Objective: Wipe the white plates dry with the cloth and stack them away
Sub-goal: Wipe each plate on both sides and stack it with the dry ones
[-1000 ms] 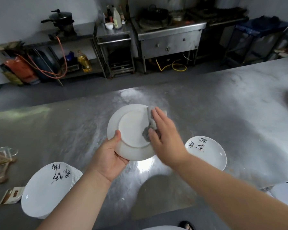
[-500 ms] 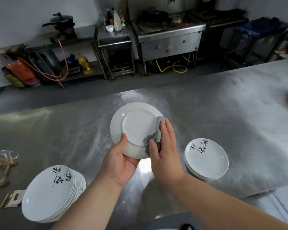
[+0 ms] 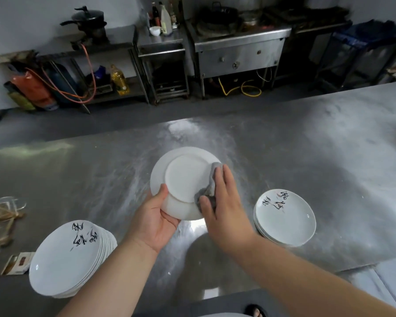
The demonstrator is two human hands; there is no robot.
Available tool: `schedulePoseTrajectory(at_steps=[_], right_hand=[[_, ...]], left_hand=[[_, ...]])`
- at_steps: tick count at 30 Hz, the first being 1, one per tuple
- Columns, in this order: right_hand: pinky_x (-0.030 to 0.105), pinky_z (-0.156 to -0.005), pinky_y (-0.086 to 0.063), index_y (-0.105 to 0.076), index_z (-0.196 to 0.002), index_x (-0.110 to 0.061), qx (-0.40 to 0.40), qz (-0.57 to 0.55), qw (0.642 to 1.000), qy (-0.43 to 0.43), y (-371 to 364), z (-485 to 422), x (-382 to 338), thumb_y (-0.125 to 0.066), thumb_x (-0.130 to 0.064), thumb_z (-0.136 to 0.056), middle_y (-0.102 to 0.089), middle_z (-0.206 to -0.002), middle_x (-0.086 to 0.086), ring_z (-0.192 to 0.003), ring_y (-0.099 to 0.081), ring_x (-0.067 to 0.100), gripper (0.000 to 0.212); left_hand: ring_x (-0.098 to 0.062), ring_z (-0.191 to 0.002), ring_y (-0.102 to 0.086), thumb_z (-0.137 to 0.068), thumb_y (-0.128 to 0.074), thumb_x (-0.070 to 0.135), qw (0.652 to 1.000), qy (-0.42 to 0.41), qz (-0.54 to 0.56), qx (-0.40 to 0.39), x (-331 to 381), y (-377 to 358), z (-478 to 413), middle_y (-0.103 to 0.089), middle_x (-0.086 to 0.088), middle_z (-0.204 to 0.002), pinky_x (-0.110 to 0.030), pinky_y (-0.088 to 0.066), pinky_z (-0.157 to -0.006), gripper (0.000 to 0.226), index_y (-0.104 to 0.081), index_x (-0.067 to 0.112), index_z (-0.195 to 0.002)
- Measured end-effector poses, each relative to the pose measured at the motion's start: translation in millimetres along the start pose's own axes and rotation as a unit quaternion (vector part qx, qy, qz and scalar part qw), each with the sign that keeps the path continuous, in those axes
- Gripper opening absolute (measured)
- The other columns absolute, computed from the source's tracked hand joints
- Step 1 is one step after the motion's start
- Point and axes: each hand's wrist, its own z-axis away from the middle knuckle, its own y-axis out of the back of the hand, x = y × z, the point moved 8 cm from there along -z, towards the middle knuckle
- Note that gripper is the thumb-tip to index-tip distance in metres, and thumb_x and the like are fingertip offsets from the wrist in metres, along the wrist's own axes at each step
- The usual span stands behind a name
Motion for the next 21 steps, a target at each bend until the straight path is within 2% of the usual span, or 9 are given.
schedulePoseTrajectory(at_steps=[2, 4, 6, 9, 12, 14, 17, 19, 21], right_hand=[[0.014, -0.116, -0.017, -0.016, -0.166, -0.017, 0.011, 0.028, 1.000, 0.000, 10.4, -24.3, 2.2, -0.050, -0.032, -0.108, -0.012, -0.172, -0.005, -0.151, -0.017, 0.007, 0.069], [0.020, -0.118, -0.023, -0.022, -0.165, -0.015, -0.003, 0.042, 0.999, 0.002, 24.4, -52.5, -1.8, -0.049, -0.030, -0.109, -0.021, -0.170, -0.004, -0.146, -0.022, 0.006, 0.063], [0.025, -0.123, -0.019, -0.016, -0.166, -0.017, -0.018, 0.049, 0.999, 0.001, 23.2, -59.5, -5.1, -0.044, -0.034, -0.110, -0.011, -0.173, -0.005, -0.151, -0.016, 0.009, 0.065], [0.021, -0.123, -0.001, 0.004, -0.167, -0.018, -0.006, 0.042, 0.999, -0.017, -2.2, -18.7, -12.4, -0.040, -0.036, -0.110, 0.016, -0.173, -0.005, -0.156, 0.005, 0.007, 0.074], [0.025, -0.124, 0.010, 0.019, -0.163, -0.020, -0.007, 0.030, 0.997, -0.065, -30.8, 16.5, -8.6, -0.035, -0.049, -0.108, 0.038, -0.166, -0.005, -0.152, 0.029, 0.004, 0.083], [0.026, -0.125, 0.008, 0.007, -0.167, -0.017, 0.027, 0.007, 0.994, -0.103, -27.3, -1.1, 7.0, -0.029, -0.055, -0.106, 0.032, -0.169, -0.002, -0.153, 0.025, 0.005, 0.080], [0.036, -0.129, -0.011, -0.034, -0.157, -0.009, 0.094, 0.032, 0.989, -0.112, 3.4, -51.2, 25.8, -0.014, -0.059, -0.100, 0.009, -0.175, 0.001, -0.157, 0.017, 0.008, 0.078], [0.040, -0.128, -0.018, -0.035, -0.155, -0.007, 0.107, 0.036, 0.989, -0.097, 14.8, -61.1, 25.9, -0.015, -0.053, -0.103, 0.005, -0.174, 0.002, -0.158, 0.012, 0.010, 0.072], [0.035, -0.130, -0.010, -0.015, -0.166, -0.011, 0.099, 0.047, 0.993, -0.053, 15.5, -43.3, 13.6, -0.022, -0.044, -0.107, 0.013, -0.174, 0.004, -0.160, 0.008, 0.017, 0.068]], left_hand=[[-0.033, -0.129, -0.063, -0.097, -0.052, 0.025, 1.000, 0.003, -0.002, -0.005, -6.9, 0.5, -0.3, -0.065, -0.016, -0.141, -0.055, -0.055, -0.103, 0.055, -0.051, 0.013, -0.151], [-0.031, -0.130, -0.063, -0.098, -0.052, 0.025, 1.000, -0.004, -0.001, -0.005, -6.0, 0.3, -2.8, -0.065, -0.014, -0.141, -0.057, -0.048, -0.111, 0.054, -0.051, 0.015, -0.151], [-0.030, -0.128, -0.065, -0.101, -0.051, 0.025, 1.000, -0.013, 0.015, -0.008, 0.6, -3.4, -7.5, -0.067, -0.014, -0.139, -0.052, -0.053, -0.105, 0.049, -0.053, 0.013, -0.149], [-0.034, -0.123, -0.067, -0.109, -0.041, 0.029, 1.000, -0.008, 0.030, 0.002, -0.5, -9.1, -14.9, -0.067, -0.020, -0.136, -0.047, -0.061, -0.094, 0.043, -0.055, 0.008, -0.143], [-0.038, -0.128, -0.063, -0.108, -0.047, 0.039, 0.999, 0.036, 0.024, 0.013, -22.9, -12.9, -16.1, -0.063, -0.023, -0.141, -0.047, -0.057, -0.102, 0.054, -0.049, 0.005, -0.150], [-0.036, -0.124, -0.067, -0.108, -0.049, 0.037, 0.998, 0.046, 0.025, 0.027, -30.8, -17.0, -18.0, -0.065, -0.022, -0.138, -0.043, -0.060, -0.096, 0.053, -0.050, 0.006, -0.150], [-0.034, -0.115, -0.072, -0.110, -0.044, 0.029, 0.999, 0.015, 0.031, 0.008, -21.4, -36.1, -26.2, -0.069, -0.022, -0.132, -0.041, -0.064, -0.083, 0.044, -0.052, 0.006, -0.147], [-0.035, -0.115, -0.072, -0.111, -0.043, 0.029, 0.999, 0.005, 0.039, -0.004, -15.6, -49.4, -32.1, -0.069, -0.022, -0.131, -0.041, -0.064, -0.083, 0.043, -0.052, 0.005, -0.146], [-0.037, -0.118, -0.070, -0.111, -0.043, 0.034, 0.999, 0.023, 0.031, -0.008, -20.6, -59.8, -36.6, -0.068, -0.023, -0.133, -0.045, -0.061, -0.095, 0.048, -0.051, 0.004, -0.147]])
